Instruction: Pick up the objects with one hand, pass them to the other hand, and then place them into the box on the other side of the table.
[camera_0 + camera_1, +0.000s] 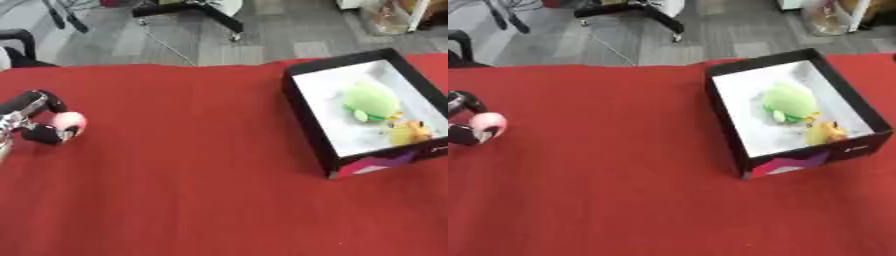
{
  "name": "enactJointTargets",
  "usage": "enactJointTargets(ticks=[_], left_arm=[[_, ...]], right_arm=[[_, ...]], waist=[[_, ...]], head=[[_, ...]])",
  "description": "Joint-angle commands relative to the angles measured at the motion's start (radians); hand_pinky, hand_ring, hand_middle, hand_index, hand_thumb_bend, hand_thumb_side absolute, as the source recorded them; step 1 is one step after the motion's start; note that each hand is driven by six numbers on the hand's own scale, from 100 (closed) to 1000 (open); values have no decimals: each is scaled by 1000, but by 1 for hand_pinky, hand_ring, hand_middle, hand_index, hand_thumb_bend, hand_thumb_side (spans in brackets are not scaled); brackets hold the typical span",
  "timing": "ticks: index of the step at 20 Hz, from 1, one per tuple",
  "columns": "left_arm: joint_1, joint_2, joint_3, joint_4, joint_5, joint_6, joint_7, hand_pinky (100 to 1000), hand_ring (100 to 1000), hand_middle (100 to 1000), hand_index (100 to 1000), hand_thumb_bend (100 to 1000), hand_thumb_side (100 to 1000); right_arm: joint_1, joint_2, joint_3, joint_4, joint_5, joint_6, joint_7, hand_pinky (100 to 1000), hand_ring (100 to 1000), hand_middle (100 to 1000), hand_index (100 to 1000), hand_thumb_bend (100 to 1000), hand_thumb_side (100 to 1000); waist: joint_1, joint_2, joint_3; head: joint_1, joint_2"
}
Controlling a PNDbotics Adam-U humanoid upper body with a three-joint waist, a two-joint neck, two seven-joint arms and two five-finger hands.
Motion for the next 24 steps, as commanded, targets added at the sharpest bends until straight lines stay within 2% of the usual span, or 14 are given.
enactJointTargets(ticks=[1,8,11,15,20,24], left_arm=[[-2,65,-6,-85,52,-22,-3,911,747,648,535,202,100],[41,53,-28,-277,173,-48,-32,961,714,614,537,100,100],[60,29,-37,-347,222,-42,-56,995,705,603,540,100,107],[89,-31,-55,-431,284,-66,-75,1000,681,582,544,100,182],[160,-85,-101,-551,363,-115,-88,1000,666,570,545,100,219],[200,-104,-117,-632,429,-102,-76,1000,648,556,533,100,237]], right_arm=[[-29,-17,0,-35,-11,-1,-3,856,866,861,786,442,100],[-80,39,42,-73,4,13,25,866,894,897,828,443,100],[-115,84,68,-91,34,21,41,876,926,943,856,455,100],[-165,174,112,-94,91,35,83,881,948,969,873,455,100],[-194,302,139,-84,170,55,118,884,961,992,891,445,100],[-198,402,160,-66,236,60,132,888,976,1000,899,445,100]], waist=[[-3,-34,4],[-4,-41,14],[-5,-44,16],[-5,-51,22],[-4,-57,34],[-8,-64,44]], head=[[-10,4],[-41,5],[-61,6],[-89,6],[-120,9],[-140,17]])
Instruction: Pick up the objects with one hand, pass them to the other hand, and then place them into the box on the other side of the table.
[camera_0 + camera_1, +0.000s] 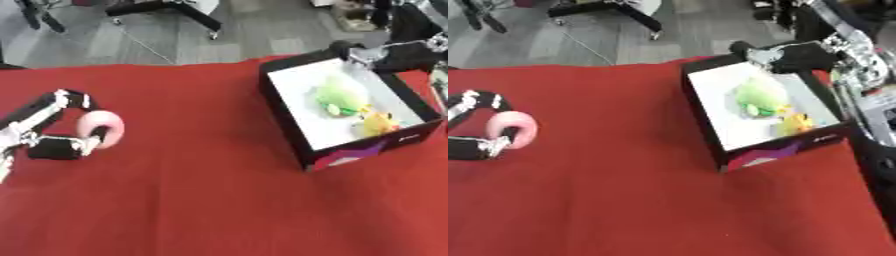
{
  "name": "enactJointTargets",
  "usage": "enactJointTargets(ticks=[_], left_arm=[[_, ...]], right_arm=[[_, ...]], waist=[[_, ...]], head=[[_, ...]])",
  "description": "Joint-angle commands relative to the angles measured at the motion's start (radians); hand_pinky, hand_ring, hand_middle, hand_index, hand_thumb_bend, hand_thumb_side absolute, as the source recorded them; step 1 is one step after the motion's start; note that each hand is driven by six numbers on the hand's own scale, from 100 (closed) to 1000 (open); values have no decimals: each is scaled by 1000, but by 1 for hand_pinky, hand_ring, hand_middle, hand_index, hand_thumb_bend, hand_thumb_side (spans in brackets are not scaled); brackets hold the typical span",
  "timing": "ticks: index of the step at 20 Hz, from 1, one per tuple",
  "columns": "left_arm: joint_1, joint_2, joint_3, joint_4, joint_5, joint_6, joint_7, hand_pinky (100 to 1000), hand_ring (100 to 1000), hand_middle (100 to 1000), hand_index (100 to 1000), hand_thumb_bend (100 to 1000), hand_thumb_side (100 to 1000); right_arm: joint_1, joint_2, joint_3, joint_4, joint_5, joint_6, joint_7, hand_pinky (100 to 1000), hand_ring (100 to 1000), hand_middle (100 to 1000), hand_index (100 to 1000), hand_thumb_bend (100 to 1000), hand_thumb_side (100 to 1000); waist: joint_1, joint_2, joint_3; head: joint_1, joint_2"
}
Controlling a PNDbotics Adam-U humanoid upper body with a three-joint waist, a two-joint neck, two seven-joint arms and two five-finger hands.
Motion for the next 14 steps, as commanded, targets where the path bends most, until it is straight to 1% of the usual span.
enactJointTargets(ticks=[1,2,3,4,9,10,11,14], left_arm=[[3,9,-4,-72,56,7,12,1000,646,554,532,100,240],[6,6,-7,-84,72,10,14,1000,645,553,533,100,245],[9,1,-11,-94,88,13,14,1000,642,552,533,100,248],[9,-5,-15,-103,105,16,13,1000,641,550,533,100,257],[12,-32,-27,-147,195,26,8,1000,633,543,533,100,284],[13,-37,-27,-155,213,27,11,1000,631,541,533,100,289],[14,-41,-28,-163,231,29,15,1000,629,538,532,100,293],[15,-52,-31,-184,286,32,23,1000,625,534,531,100,302]], right_arm=[[-25,58,11,4,54,1,13,888,977,1000,900,444,100],[-25,74,15,8,71,0,15,887,978,1000,900,444,100],[-26,88,19,13,86,-1,19,887,978,1000,901,542,100],[-27,101,24,17,98,-3,24,886,978,1000,900,439,100],[-26,135,42,37,138,-11,45,881,973,1000,890,438,100],[-25,140,46,40,143,-12,49,880,971,1000,892,456,100],[-24,144,51,42,147,-12,54,880,971,1000,892,437,100],[-21,158,63,51,149,-2,73,879,972,1000,896,433,100]], waist=[[-9,-48,6],[-10,-49,9],[-11,-49,12],[-11,-49,16],[-14,-46,29],[-14,-45,31],[-13,-44,33],[-12,-42,38]], head=[[-18,2],[-22,2],[-28,3],[-35,5],[-68,13],[-71,13],[-74,13],[-82,10]])
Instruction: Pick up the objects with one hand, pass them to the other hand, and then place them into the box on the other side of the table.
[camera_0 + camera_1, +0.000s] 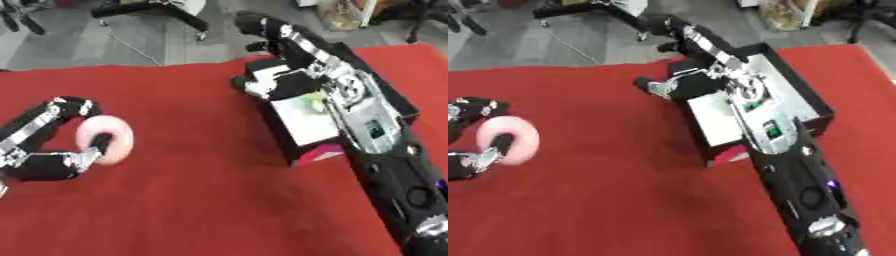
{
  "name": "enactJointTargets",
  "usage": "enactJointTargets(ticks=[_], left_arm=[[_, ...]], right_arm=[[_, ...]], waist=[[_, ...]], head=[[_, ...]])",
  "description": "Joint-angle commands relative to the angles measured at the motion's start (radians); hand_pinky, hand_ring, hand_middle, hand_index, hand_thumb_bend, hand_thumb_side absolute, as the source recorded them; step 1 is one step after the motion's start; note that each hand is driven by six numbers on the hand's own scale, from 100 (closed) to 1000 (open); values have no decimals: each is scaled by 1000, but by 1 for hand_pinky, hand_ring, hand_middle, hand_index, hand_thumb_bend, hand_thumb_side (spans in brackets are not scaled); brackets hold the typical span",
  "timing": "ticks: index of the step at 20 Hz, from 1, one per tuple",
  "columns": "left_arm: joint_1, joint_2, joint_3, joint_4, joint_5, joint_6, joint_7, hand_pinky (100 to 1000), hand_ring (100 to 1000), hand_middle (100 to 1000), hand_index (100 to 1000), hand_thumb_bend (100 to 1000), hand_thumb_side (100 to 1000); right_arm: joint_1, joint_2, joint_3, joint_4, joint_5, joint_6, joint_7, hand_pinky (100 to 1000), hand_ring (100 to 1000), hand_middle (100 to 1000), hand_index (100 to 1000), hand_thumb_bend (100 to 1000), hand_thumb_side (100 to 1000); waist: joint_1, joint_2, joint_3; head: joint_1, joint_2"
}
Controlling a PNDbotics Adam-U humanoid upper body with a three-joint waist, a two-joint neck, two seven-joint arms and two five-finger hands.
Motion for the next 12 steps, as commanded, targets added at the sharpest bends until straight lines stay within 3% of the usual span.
enactJointTargets(ticks=[1,7,12], left_arm=[[-8,5,1,-38,61,3,8,1000,624,532,532,100,297],[-17,-13,8,-48,156,-23,22,1000,621,523,532,100,303],[-18,-32,5,-38,124,-90,61,1000,624,522,534,100,301]], right_arm=[[-16,10,11,-4,2,11,21,878,973,1000,898,433,100],[-27,24,49,-25,-52,47,68,876,971,1000,900,425,100],[-39,26,81,-57,-107,77,96,874,969,1000,898,418,100]], waist=[[-11,-33,5],[-15,-31,13],[-17,-29,15]], head=[[-12,-2],[-29,-4],[-33,-10]])
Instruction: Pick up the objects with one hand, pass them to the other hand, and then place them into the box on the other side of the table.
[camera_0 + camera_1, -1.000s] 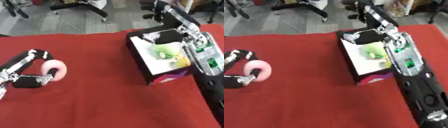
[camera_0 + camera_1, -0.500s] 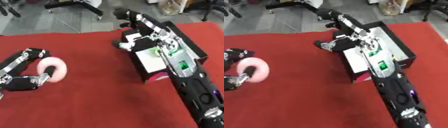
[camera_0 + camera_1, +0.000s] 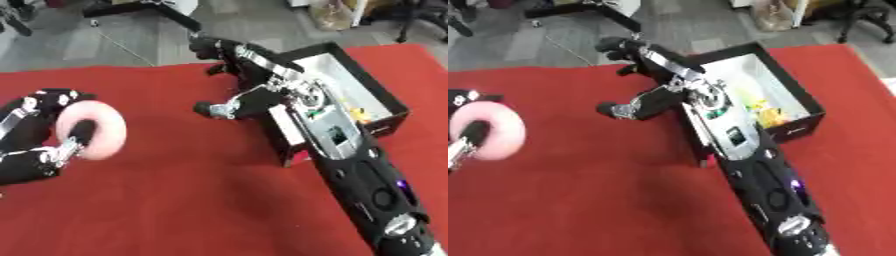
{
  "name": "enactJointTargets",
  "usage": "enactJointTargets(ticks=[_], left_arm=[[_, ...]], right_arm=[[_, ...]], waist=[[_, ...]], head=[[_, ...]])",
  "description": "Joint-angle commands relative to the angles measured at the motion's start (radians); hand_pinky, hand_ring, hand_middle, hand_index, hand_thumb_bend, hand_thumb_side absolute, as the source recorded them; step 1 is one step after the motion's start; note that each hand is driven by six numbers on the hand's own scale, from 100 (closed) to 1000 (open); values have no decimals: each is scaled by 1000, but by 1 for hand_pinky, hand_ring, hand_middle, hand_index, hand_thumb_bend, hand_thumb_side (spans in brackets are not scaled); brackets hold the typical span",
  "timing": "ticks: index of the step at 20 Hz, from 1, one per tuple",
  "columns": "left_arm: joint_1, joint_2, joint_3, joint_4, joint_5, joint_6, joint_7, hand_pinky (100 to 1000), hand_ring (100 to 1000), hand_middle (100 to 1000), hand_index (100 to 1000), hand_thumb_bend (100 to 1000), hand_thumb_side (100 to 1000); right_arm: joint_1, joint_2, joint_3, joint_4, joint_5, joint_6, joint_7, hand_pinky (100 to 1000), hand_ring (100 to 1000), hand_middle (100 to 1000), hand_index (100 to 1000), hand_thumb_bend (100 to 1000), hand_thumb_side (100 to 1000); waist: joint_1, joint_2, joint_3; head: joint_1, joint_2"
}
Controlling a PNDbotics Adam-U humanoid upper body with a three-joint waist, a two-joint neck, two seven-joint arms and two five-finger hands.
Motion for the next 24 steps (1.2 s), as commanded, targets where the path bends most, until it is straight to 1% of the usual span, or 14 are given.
enactJointTargets(ticks=[1,4,7,11,18,24], left_arm=[[-15,-1,4,-4,-22,-35,18,1000,625,522,534,100,307],[-15,-20,-3,3,-34,-55,31,1000,625,521,535,100,310],[-16,-37,-1,-12,-55,-94,58,982,625,523,536,100,293],[-12,-54,-7,-13,-90,-144,99,978,620,517,538,100,306],[-13,-83,-16,15,-115,-178,136,977,613,511,536,100,333],[-14,-107,-26,25,-125,-195,177,975,614,516,539,100,340]], right_arm=[[-26,0,20,-38,-38,21,26,873,968,1000,895,413,100],[-27,3,37,-43,-52,47,53,871,957,1000,873,410,109],[-27,11,49,-34,-52,71,76,869,955,1000,872,406,123],[-28,20,61,-32,-61,103,106,868,953,1000,871,405,135],[-30,35,77,-43,-86,161,139,863,948,1000,870,398,148],[-25,44,79,-48,-94,198,151,863,949,1000,876,394,157]], waist=[[-13,-28,3],[-13,-26,7],[-13,-24,14],[-14,-20,19],[-16,-13,29],[-14,-9,34]], head=[[-3,-11],[-8,-16],[-15,-23],[-20,-27],[-32,-36],[-42,-45]])
